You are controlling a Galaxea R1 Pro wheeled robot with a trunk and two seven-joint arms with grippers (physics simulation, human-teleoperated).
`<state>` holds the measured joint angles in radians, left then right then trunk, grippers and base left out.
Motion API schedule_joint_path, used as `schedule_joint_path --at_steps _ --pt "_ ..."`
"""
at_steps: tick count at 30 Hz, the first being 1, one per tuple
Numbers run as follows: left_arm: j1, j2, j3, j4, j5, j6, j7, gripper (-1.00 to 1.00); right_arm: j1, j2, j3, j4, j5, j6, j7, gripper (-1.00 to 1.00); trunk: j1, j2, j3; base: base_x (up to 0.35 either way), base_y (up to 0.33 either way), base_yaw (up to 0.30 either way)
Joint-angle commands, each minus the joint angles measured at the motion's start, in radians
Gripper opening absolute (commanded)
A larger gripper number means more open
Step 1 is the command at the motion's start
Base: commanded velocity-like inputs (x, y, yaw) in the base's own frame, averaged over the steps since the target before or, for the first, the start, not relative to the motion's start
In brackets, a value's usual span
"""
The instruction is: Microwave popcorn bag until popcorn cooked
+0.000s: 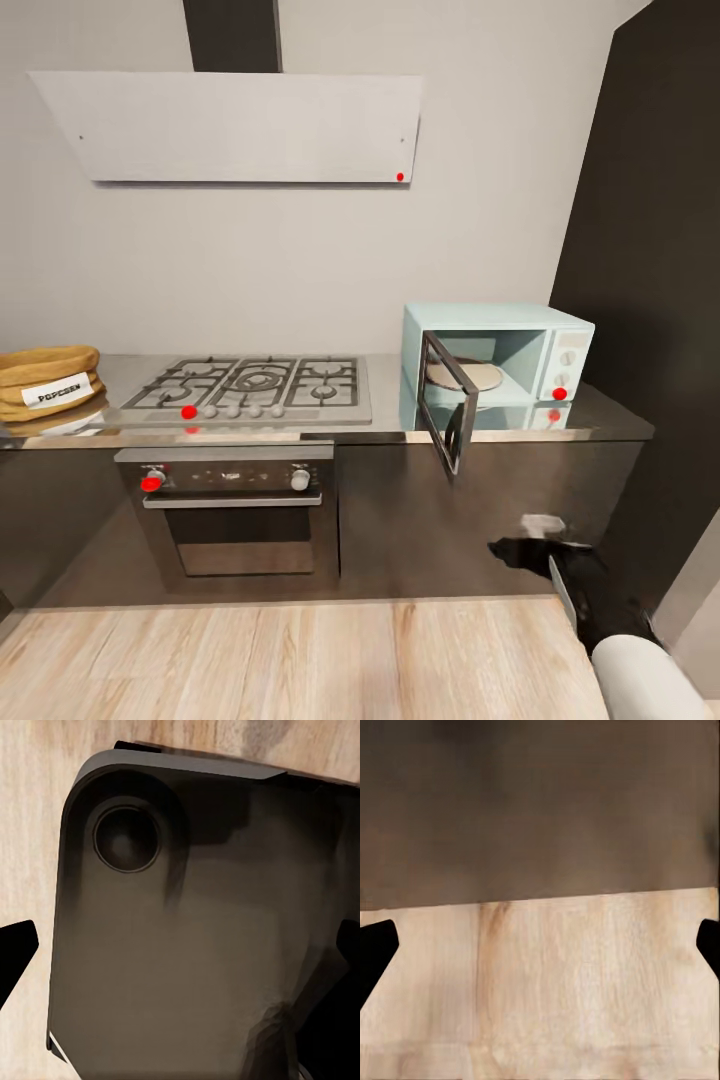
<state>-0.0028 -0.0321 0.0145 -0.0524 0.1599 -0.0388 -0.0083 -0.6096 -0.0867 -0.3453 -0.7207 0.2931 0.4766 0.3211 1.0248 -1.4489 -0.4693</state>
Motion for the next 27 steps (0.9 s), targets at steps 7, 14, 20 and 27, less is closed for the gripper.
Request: schedule_joint_path --at_steps 7,14,20,27 --pt "0.0 0.001 0.001 0.001 0.011 -0.001 0.002 1.0 0.051 -0.02 -0.001 0.707 0.062 -0.369 -0.163 1.0 0.0 -0.001 -0.001 0.0 0.0 0.0" --pt "0.0 0.001 0.002 0.002 0.012 -0.001 0.004 1.0 0.367 -0.007 -0.009 0.754 0.033 -0.462 -0.196 1.0 0.0 -0.001 -0.001 0.0 0.0 0.0" --pt "0.0 0.001 0.003 0.0 0.01 -0.003 0.005 1.0 0.411 -0.005 -0.011 0.755 -0.014 -0.488 -0.206 1.0 0.0 -0.001 -0.001 0.0 0.0 0.141" --pt "0.0 0.0 0.005 0.0 0.012 -0.003 0.007 1.0 0.412 -0.004 0.002 0.753 -0.006 -0.487 -0.251 1.0 0.0 -0.001 -0.001 0.0 0.0 0.266"
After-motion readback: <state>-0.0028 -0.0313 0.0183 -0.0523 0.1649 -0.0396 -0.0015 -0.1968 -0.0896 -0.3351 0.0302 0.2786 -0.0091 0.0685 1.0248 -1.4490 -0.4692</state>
